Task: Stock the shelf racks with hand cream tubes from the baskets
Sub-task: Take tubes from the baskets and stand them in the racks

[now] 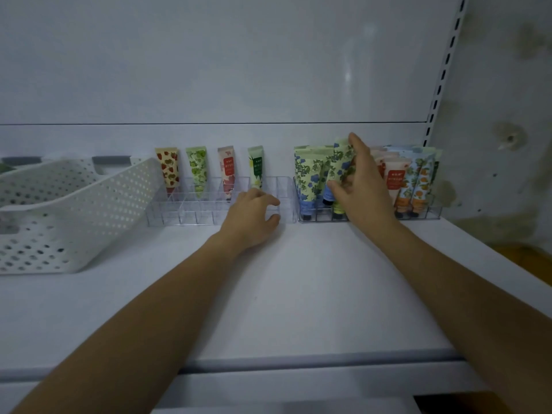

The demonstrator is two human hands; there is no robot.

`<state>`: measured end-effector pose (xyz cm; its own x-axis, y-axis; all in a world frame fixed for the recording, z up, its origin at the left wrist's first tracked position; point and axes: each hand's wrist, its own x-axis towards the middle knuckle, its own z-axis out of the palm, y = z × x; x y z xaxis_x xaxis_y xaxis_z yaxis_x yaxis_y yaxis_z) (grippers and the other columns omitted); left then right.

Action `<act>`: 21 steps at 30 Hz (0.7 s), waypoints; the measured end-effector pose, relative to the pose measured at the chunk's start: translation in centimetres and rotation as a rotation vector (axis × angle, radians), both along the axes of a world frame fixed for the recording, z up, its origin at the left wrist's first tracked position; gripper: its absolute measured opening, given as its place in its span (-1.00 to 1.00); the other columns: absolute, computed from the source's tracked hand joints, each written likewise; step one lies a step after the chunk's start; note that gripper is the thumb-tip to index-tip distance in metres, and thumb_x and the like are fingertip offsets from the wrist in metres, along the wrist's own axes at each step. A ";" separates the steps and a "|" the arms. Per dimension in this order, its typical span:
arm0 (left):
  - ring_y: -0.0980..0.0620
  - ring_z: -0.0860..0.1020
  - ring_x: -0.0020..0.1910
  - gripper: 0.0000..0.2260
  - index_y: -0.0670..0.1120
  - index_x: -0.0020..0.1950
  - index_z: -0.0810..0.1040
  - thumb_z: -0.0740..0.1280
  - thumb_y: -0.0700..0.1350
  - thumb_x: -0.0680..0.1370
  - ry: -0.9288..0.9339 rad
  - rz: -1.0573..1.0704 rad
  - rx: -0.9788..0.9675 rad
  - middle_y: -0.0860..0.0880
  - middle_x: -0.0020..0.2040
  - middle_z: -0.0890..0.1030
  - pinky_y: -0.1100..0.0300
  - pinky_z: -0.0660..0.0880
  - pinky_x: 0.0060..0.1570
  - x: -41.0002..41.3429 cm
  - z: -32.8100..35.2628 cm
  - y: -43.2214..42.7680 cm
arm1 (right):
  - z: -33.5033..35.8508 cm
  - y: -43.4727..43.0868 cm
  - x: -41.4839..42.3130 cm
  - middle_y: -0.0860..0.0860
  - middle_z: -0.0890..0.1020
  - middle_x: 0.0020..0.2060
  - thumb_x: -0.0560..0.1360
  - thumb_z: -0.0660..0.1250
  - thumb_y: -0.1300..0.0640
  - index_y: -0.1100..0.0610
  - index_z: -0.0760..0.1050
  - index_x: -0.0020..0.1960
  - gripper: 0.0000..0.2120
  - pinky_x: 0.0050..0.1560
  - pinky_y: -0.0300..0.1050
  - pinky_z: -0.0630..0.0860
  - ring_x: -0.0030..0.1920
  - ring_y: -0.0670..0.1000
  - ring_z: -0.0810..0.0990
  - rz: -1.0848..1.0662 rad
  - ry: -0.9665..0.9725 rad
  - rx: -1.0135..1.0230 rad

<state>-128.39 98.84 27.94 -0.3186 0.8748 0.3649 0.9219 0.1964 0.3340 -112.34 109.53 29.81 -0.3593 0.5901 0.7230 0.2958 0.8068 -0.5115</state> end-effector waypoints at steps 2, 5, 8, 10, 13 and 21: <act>-0.13 0.25 0.36 -0.66 -0.08 0.34 0.41 0.23 -0.09 0.57 0.000 0.003 -0.013 -0.13 0.35 0.35 0.08 0.22 0.33 0.1 0.0 -0.1 | -0.1 -0.1 -0.1 0.16 0.39 0.31 0.50 0.33 0.21 0.09 0.06 0.50 -0.32 0.16 0.05 0.47 0.21 0.13 0.46 -0.032 -0.042 0.046; -0.12 0.25 0.37 -0.65 -0.07 0.35 0.40 0.23 -0.08 0.57 0.007 0.006 -0.020 -0.11 0.36 0.34 0.08 0.22 0.33 0.2 0.1 -0.1 | -0.4 -0.1 -0.4 0.15 0.46 0.26 0.51 0.32 0.14 0.10 0.10 0.49 -0.36 0.08 0.02 0.48 0.22 0.13 0.45 -0.087 -0.132 0.124; -0.11 0.26 0.37 -0.64 -0.07 0.36 0.39 0.24 -0.08 0.56 0.017 0.001 -0.020 -0.11 0.36 0.34 0.08 0.22 0.33 0.1 0.0 -0.2 | -0.7 0.2 -0.7 0.15 0.47 0.24 0.53 0.28 0.10 0.10 0.13 0.49 -0.41 0.09 -0.01 0.37 0.27 0.14 0.34 -0.165 -0.286 0.189; -0.11 0.26 0.37 -0.64 -0.07 0.36 0.39 0.23 -0.08 0.56 0.021 -0.002 -0.019 -0.11 0.36 0.34 0.09 0.22 0.33 0.0 0.0 -0.2 | -0.7 0.3 -0.8 0.16 0.41 0.29 0.52 0.29 0.11 0.13 0.15 0.48 -0.42 0.17 -0.02 0.32 0.30 0.14 0.30 -0.183 -0.303 0.223; -0.10 0.26 0.37 -0.64 -0.07 0.36 0.39 0.23 -0.08 0.57 0.023 0.000 -0.015 -0.11 0.36 0.33 0.08 0.22 0.32 0.0 0.0 0.0 | -0.7 0.3 -0.8 0.21 0.35 0.30 0.49 0.34 0.15 0.19 0.22 0.45 -0.41 0.19 -0.01 0.35 0.29 0.18 0.32 -0.177 -0.256 0.261; -0.10 0.33 0.32 -0.68 -0.08 0.32 0.43 0.21 -0.10 0.57 0.077 0.048 0.074 -0.10 0.31 0.42 0.02 0.32 0.29 -0.2 0.7 0.1 | -0.4 -0.1 -1.1 0.23 0.48 0.20 0.42 0.31 0.18 0.28 0.40 0.30 -0.54 0.24 -0.07 0.23 0.19 0.14 0.33 -0.125 -0.158 0.425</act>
<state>-128.59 98.90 28.59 -0.3276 0.8291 0.4531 0.9356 0.2179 0.2777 -113.47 109.42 29.38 -0.4296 0.2995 0.8519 0.4518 0.8881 -0.0845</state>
